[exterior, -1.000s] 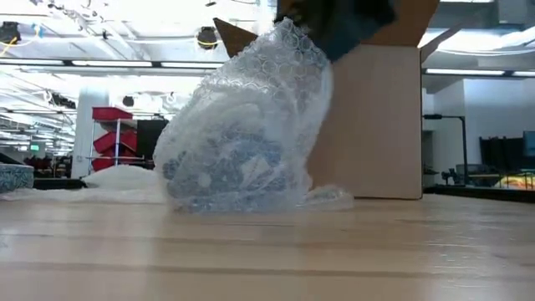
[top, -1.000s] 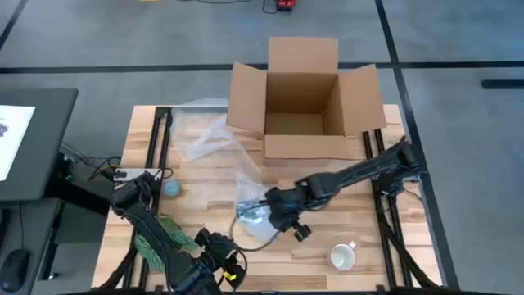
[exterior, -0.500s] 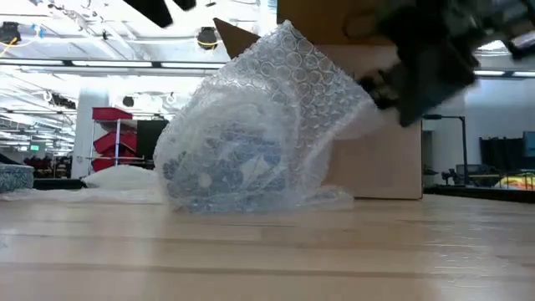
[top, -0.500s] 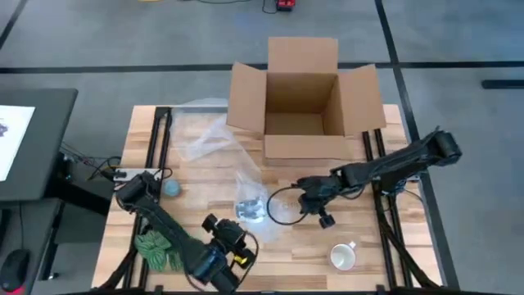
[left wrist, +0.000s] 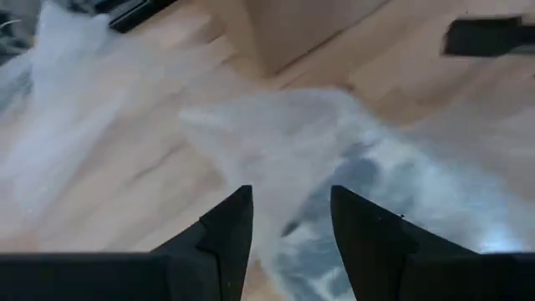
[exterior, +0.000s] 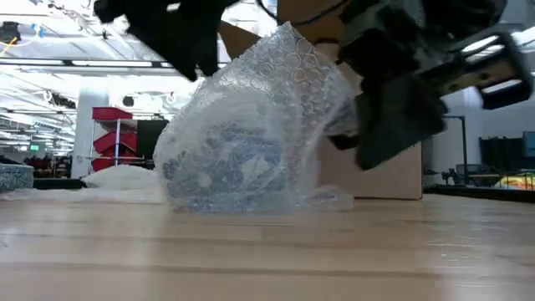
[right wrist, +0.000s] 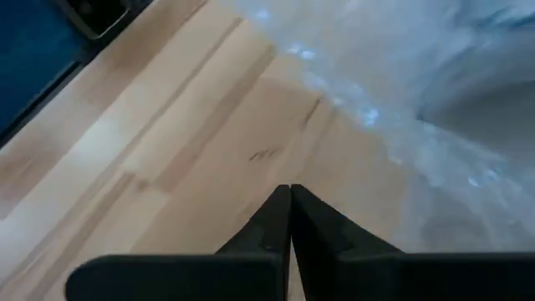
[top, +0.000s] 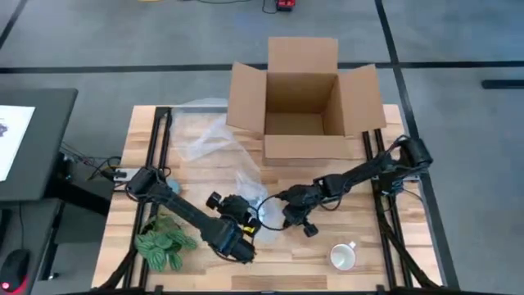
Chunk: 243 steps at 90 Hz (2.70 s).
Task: Wrap mug
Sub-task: Wrap the white blue mug with bubble wrap
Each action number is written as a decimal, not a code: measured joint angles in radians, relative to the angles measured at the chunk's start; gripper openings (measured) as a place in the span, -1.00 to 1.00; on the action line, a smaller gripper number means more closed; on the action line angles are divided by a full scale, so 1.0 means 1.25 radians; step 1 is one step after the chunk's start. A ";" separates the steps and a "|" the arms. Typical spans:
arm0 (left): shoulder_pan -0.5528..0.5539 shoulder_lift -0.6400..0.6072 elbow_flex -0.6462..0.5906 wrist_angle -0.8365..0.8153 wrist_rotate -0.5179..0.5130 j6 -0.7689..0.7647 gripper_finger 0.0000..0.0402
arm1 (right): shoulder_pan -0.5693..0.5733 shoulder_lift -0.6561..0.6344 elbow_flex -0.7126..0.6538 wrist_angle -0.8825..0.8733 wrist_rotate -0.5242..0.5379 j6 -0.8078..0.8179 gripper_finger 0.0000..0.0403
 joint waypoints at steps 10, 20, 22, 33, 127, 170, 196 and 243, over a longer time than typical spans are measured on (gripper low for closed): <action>-0.009 0.000 -0.052 0.028 0.002 -0.053 -0.30 | -0.028 -0.006 0.002 0.041 0.058 0.049 -1.00; -0.016 0.000 -0.091 0.086 0.001 -0.065 -0.30 | -0.052 -0.009 0.002 0.087 0.069 0.085 -1.00; -0.016 0.000 -0.098 0.100 0.002 -0.063 -0.30 | -0.056 -0.009 0.002 0.093 0.070 0.092 -1.00; -0.016 -0.001 -0.124 0.158 -0.001 -0.038 -0.30 | -0.066 0.002 0.002 0.125 0.070 0.115 -1.00; -0.040 -0.005 0.042 0.048 -0.056 -0.010 -0.30 | -0.077 0.138 0.138 0.079 0.076 0.076 -1.00; -0.003 -0.005 -0.107 0.049 0.003 -0.093 -0.30 | -0.017 -0.070 0.111 -0.312 0.060 -0.004 -1.00; -0.002 -0.007 -0.161 0.180 -0.003 -0.057 -0.30 | -0.005 0.011 0.047 0.082 0.047 0.082 -1.00; 0.003 -0.004 -0.164 0.209 -0.010 -0.030 -0.30 | -0.084 0.125 0.047 0.274 -0.007 0.202 -1.00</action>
